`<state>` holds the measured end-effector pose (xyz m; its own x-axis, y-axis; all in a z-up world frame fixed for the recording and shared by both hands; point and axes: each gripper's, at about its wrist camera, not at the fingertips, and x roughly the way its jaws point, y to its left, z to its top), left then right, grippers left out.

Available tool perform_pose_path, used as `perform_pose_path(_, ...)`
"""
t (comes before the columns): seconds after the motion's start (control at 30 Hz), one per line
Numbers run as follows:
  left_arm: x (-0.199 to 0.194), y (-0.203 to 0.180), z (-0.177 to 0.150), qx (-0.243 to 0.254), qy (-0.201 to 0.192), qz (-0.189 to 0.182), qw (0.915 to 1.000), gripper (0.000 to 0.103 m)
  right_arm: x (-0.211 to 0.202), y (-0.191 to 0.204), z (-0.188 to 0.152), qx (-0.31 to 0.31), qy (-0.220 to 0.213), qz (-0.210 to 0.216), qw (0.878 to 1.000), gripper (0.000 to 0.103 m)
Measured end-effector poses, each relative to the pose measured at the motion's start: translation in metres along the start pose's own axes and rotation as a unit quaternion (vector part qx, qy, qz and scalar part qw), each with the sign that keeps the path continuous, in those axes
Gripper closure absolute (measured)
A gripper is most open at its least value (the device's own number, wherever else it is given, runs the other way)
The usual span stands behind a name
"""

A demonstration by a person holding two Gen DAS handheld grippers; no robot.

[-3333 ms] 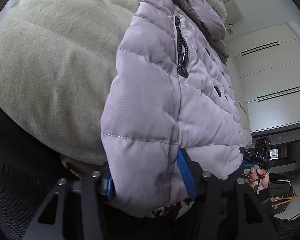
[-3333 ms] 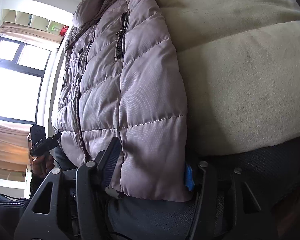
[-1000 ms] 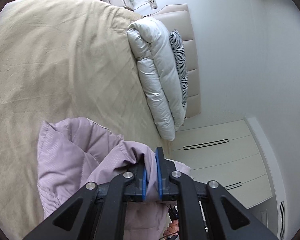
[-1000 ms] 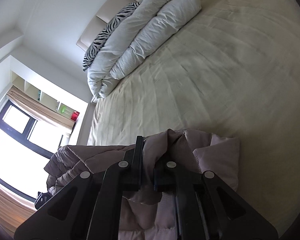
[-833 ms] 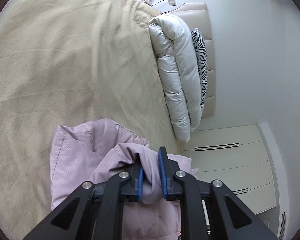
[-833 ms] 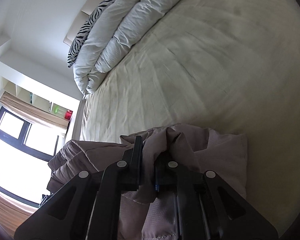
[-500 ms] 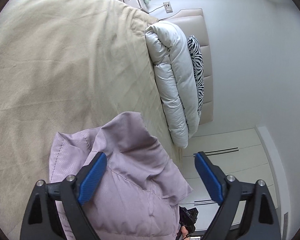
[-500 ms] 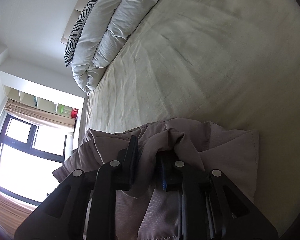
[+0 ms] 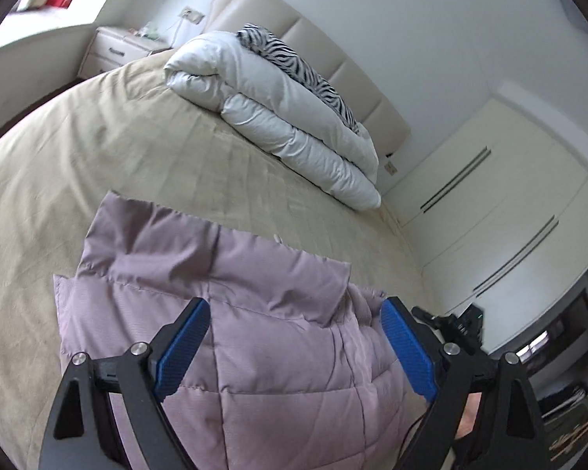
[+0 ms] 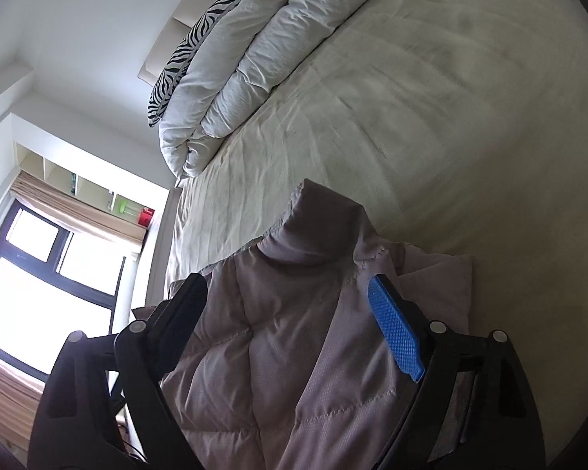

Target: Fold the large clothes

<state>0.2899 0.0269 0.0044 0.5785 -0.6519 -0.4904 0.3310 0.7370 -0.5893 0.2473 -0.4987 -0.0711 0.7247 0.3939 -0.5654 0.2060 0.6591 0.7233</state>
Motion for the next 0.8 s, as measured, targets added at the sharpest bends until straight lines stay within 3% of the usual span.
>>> perform_pose_path(0.1, 0.012, -0.035, -0.012, 0.091, 0.002, 0.048, 0.9947, 0.015, -0.022, 0.041, -0.021, -0.087, 0.004, -0.024, 0.996, 0.019)
perform_pose_path(0.17, 0.025, -0.047, -0.02, 0.13, 0.002, 0.082, 0.988, 0.017, -0.03, 0.076, -0.047, -0.161, 0.009, -0.058, 0.985, 0.021)
perform_pose_path(0.33, 0.074, -0.05, -0.02, 0.195, 0.013, 0.18, 0.9641, 0.02, 0.004, 0.136, -0.106, -0.286, 0.046, -0.103, 0.952, 0.042)
perform_pose_path(0.5, 0.124, -0.017, -0.016, 0.193, 0.066, 0.227, 0.9522, 0.018, 0.064, 0.143, -0.115, -0.315, 0.051, -0.164, 0.934, 0.045)
perform_pose_path(0.8, 0.164, 0.028, -0.001, 0.144, 0.082, 0.234, 0.9579, 0.013, 0.127, 0.126, -0.092, -0.299, 0.07, -0.191, 0.932, 0.045)
